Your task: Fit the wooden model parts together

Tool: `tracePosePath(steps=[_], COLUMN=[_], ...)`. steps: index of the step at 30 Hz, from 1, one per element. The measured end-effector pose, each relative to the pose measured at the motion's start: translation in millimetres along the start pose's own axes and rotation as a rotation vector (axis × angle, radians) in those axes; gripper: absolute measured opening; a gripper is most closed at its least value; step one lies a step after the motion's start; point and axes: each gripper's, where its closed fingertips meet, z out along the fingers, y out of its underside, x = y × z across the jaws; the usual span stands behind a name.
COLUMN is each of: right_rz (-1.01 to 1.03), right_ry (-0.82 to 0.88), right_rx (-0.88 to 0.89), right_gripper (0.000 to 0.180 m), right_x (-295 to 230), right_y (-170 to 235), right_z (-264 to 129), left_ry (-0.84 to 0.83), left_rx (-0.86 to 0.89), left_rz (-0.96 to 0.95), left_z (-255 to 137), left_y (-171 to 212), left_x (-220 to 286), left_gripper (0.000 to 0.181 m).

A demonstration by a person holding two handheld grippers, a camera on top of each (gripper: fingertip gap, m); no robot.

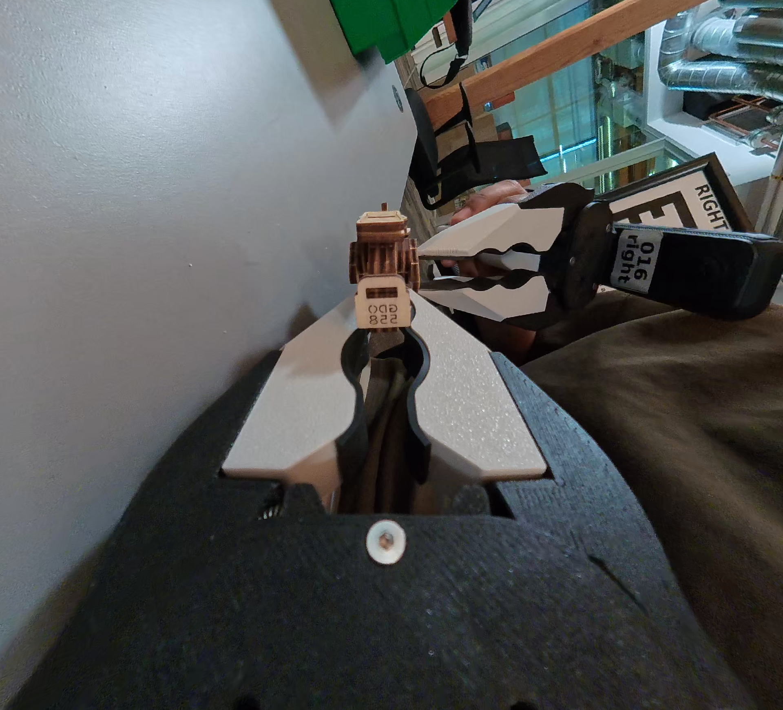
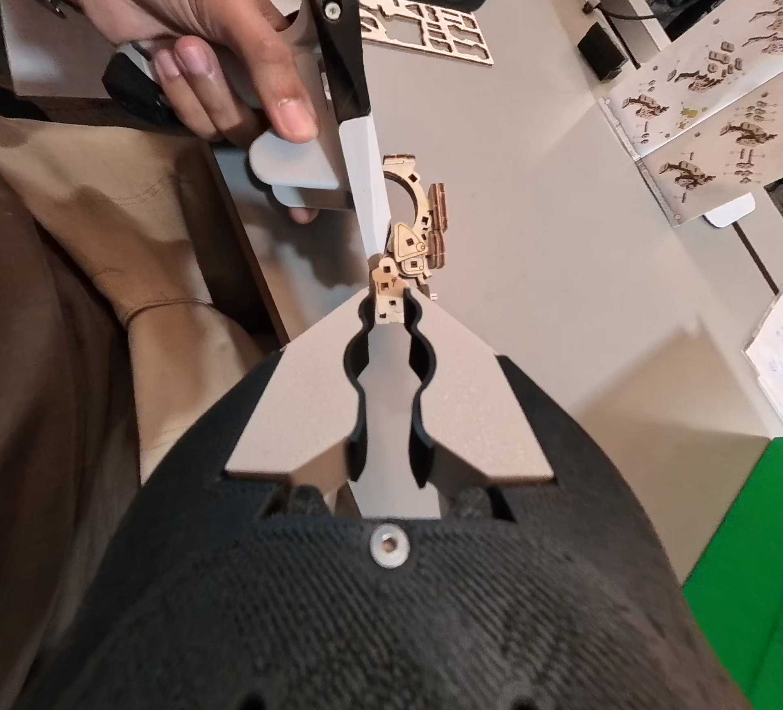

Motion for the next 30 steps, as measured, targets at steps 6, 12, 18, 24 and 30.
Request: tracePosePath(steps=[6, 12, 18, 24, 30], right_rz=[0.022, 0.089, 0.099, 0.076, 0.06], right_ry=[-0.01, -0.052, -0.056, -0.042, -0.027], right_rx=[-0.019, -0.03, -0.045, -0.06, -0.075], right_gripper=[0.011, 0.012, 0.012, 0.011, 0.011], right_x=[-0.8, -2.1, -1.6, -1.1, -0.7], right_y=[1.8, 4.1, 5.6, 6.6, 7.8], right_z=[0.1, -1.0, -0.5, 0.8, 2.6], left_ry=[-0.01, -0.037, -0.05, -0.059, -0.077], left_rx=[-0.005, -0.008, -0.014, -0.016, -0.012], left_rz=[0.009, 0.05, 0.063, 0.058, 0.061], left_z=[0.8, 2.6, 3.7, 3.9, 4.1], left_y=[0.9, 2.6, 3.8, 4.0, 3.7], left_x=[-0.6, -1.3, -2.3, -3.9, -5.9], left_gripper=[0.004, 0.005, 0.005, 0.005, 0.005])
